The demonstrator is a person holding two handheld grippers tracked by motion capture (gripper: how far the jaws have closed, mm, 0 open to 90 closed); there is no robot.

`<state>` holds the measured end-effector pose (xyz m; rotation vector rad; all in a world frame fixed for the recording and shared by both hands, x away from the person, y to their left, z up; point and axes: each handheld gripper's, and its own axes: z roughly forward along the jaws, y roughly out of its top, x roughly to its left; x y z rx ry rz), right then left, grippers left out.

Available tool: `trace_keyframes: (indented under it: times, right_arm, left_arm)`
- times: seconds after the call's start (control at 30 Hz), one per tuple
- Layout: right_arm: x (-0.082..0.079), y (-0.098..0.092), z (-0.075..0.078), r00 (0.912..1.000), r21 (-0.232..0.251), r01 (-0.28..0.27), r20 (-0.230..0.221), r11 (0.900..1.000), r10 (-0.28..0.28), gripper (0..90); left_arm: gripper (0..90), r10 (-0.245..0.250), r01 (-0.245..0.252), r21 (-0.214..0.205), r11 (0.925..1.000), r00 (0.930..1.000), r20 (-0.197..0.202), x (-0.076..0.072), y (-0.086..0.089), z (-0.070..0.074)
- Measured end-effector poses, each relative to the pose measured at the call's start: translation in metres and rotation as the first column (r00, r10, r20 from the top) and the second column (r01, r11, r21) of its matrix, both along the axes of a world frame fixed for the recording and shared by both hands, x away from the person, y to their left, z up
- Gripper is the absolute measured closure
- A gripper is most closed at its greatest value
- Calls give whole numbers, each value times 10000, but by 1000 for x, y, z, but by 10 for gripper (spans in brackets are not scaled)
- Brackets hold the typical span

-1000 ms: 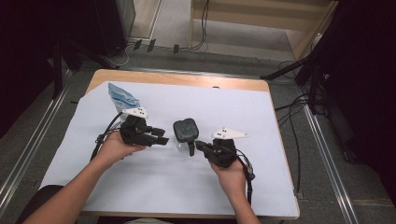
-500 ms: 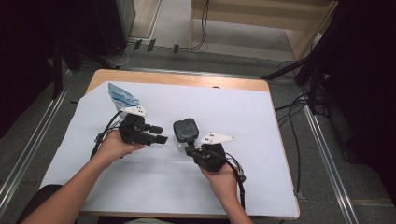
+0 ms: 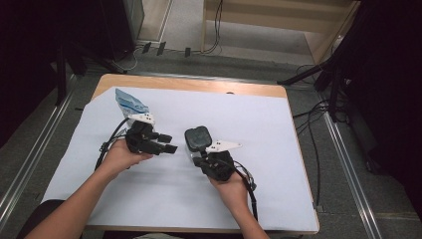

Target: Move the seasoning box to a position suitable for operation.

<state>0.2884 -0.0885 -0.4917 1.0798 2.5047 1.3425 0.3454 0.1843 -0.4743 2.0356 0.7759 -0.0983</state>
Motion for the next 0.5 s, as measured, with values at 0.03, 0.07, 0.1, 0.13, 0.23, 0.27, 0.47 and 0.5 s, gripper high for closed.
trace_keyframes:
  times: [0.03,0.07,0.1,0.13,0.23,0.27,0.47,0.5]
  right_arm:
    - [0,0,0,10000,-2,-3,-39,10000,3,900]
    - [1,0,-1,10000,-25,2,-30,10000,-3,900]
    - [1,-1,-1,10000,-9,57,-68,10000,-57,900]
    - [1,-1,-1,10000,-9,57,-68,10000,-57,900]
    - [1,-4,-1,9999,9,136,-92,9999,-136,900]
    - [2,-5,-1,9999,13,146,-92,9999,-146,900]
    - [3,-10,-1,9993,-7,343,-130,9994,-343,900]
    - [3,-13,-1,9989,-1,445,-154,9990,-445,900]
  left_arm:
    - [434,4,-4,-17,10000,10000,-22,0,0,0]
    - [434,4,-4,-11,10000,10000,-14,0,0,0]
    - [434,4,-4,11,10000,10000,5,0,0,0]
    - [434,4,-4,11,10000,10000,5,0,0,0]
    - [435,31,-31,22,10000,10000,44,0,0,0]
    - [435,52,-52,13,10000,10000,37,1,0,0]
    - [436,36,-37,17,10000,10000,64,1,-1,-1]
    - [437,25,-26,34,10000,9999,113,2,-1,-1]
